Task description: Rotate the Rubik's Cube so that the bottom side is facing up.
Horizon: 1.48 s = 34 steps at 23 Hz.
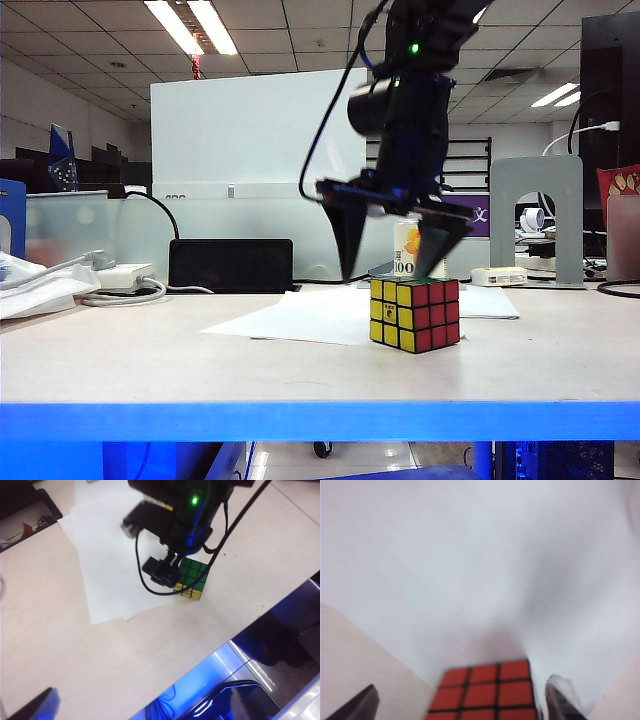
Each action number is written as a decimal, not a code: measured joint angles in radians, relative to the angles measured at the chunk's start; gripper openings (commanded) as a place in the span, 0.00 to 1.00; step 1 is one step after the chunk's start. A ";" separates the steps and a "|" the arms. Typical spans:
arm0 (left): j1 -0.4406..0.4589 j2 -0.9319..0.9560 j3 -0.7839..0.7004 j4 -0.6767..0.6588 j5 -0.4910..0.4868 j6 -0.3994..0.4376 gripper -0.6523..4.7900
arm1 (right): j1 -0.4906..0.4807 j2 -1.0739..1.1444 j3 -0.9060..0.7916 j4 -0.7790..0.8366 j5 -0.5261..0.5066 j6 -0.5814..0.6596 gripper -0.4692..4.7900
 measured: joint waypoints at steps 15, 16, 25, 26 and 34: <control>0.097 -0.044 -0.042 0.136 -0.109 0.045 0.90 | 0.006 -0.412 0.002 0.291 -0.024 0.011 0.45; 0.157 -0.066 -0.042 0.175 -0.111 0.044 0.90 | 0.006 -0.467 0.002 0.335 0.006 0.011 0.42; 0.509 -0.100 -0.041 0.308 -0.122 -0.002 0.22 | 0.005 -0.684 -0.001 0.410 0.050 -0.073 0.08; 0.507 -0.115 -0.042 0.340 -0.122 -0.008 0.18 | 0.006 -0.715 -0.002 0.401 0.050 -0.097 0.08; 0.507 -0.304 -0.048 0.444 -0.180 -0.039 0.15 | -0.074 -1.007 -0.014 0.385 0.156 -0.168 0.08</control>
